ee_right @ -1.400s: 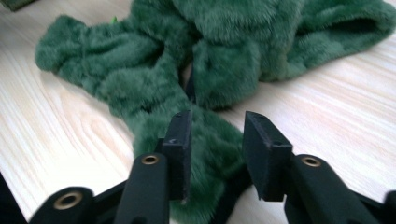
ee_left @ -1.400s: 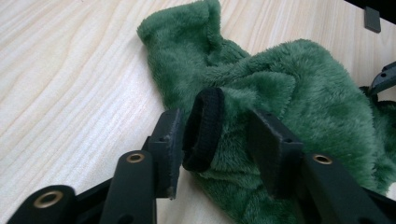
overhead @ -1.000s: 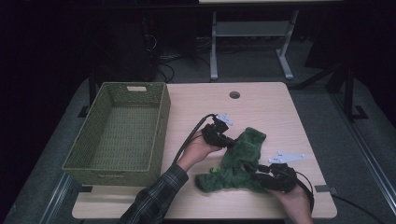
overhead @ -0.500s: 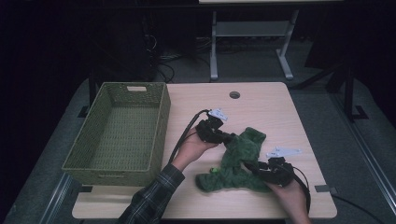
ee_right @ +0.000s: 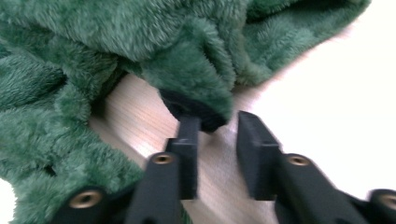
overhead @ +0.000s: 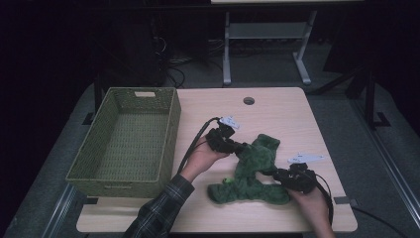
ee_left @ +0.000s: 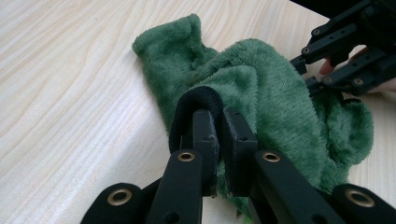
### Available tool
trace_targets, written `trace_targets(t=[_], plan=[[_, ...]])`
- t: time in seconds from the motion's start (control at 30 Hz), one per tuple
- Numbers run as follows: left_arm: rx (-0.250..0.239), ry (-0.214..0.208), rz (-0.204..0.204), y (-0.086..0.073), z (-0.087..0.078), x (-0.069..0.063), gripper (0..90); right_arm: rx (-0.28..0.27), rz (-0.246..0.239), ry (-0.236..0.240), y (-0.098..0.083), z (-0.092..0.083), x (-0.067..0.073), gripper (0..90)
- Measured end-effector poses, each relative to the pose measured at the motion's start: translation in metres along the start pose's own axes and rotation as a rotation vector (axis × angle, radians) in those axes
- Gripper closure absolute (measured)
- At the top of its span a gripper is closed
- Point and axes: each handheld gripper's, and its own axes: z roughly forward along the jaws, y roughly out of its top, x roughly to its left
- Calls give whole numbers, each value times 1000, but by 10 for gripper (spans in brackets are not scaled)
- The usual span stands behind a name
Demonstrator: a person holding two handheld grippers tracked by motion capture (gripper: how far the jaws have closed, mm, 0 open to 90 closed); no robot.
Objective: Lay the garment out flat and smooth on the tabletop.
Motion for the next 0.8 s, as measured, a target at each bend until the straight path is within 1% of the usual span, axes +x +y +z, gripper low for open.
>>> trace_targets(t=[0.03,0.07,0.1,0.13,0.17,0.23,0.27,0.3,0.37,0.43,0.5,0.53,0.57,0.6,0.63,0.73,0.77,0.8], plan=[[0,1,-1,0,0,-1,846,0,-4,3,1,1,0,772],[-1,0,-2,0,0,-1,846,-3,-7,0,1,1,0,797],[-2,-2,-1,0,-1,-1,847,-13,-20,-2,2,1,-1,819],[-1,-2,0,0,-1,-1,847,-20,-20,-2,3,1,-1,834],[-7,-1,-3,0,-2,-1,847,-25,-31,-7,4,0,-2,843],[-9,0,-7,0,-4,-2,847,-32,-27,-12,6,-3,-3,855],[-7,0,-3,-1,-7,-2,848,-53,-36,-15,8,-7,-4,861],[-10,1,-2,-2,-9,-3,848,-53,-36,-15,8,-7,-4,861],[-19,7,-4,-4,-16,-4,849,-66,-31,-15,12,-14,-5,864],[-24,15,-9,-7,-25,-6,849,-89,-44,-14,18,-20,-7,867],[-31,30,-16,-13,-33,-7,851,-109,-54,-7,26,-26,-8,869],[-44,42,-31,-16,-37,-8,852,-118,-63,-5,29,-28,-7,871],[-46,50,-37,-20,-41,-9,853,-127,-71,-1,33,-30,-6,872],[-52,54,-52,-25,-45,-11,854,-135,-77,1,37,-31,-5,873],[-45,63,-51,-28,-48,-12,854,-139,-88,6,41,-33,-4,874],[-41,92,-83,-41,-55,-16,854,-150,-120,23,53,-35,1,877],[-29,104,-88,-45,-56,-17,854,-148,-129,26,56,-35,3,877],[-23,114,-100,-49,-55,-18,854,-147,-140,28,59,-34,5,878]])
